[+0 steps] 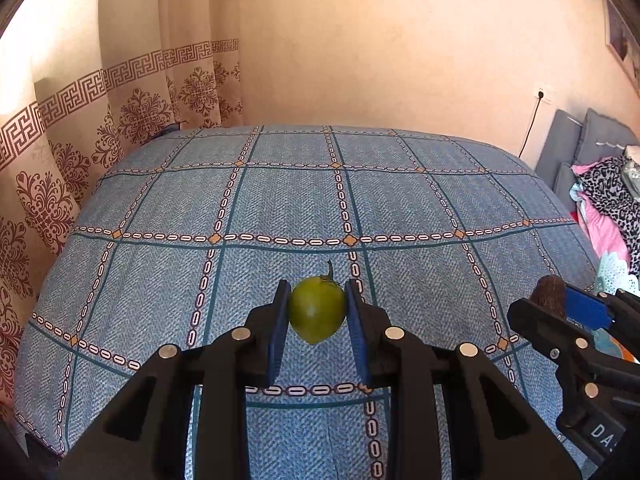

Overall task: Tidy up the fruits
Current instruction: 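Move the right gripper to the dark brown fruit and close on it, then carry the green fruit in the left gripper over the basket while the right gripper carries the brown fruit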

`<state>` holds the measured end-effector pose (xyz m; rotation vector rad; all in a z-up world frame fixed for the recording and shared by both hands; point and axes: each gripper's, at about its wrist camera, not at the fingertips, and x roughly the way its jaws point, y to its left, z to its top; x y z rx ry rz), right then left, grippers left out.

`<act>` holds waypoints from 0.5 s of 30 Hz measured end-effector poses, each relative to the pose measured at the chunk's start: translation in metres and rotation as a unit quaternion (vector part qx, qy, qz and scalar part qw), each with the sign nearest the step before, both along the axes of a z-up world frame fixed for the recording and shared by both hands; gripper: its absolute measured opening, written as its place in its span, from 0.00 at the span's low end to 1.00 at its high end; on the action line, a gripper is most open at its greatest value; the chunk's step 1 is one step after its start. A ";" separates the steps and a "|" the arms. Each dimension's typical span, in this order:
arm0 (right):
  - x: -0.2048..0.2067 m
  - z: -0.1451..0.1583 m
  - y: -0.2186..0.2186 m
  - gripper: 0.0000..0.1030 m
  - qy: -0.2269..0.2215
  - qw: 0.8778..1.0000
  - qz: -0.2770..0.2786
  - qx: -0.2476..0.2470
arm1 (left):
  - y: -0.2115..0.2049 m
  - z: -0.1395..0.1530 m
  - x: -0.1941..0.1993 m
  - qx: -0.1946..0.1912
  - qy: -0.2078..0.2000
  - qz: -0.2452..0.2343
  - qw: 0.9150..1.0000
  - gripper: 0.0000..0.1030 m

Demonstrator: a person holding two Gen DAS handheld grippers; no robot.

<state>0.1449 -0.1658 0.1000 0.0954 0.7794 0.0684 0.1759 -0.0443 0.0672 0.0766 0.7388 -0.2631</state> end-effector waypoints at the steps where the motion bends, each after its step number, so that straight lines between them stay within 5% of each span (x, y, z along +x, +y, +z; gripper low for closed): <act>1: -0.004 0.003 -0.002 0.39 -0.004 1.000 -0.002 0.000 | -0.002 0.002 -0.002 0.000 -0.002 -0.004 1.000 0.27; 15: -0.059 0.043 -0.041 0.39 -0.048 0.998 -0.041 0.018 | -0.026 0.030 -0.043 -0.005 -0.045 -0.059 0.997 0.27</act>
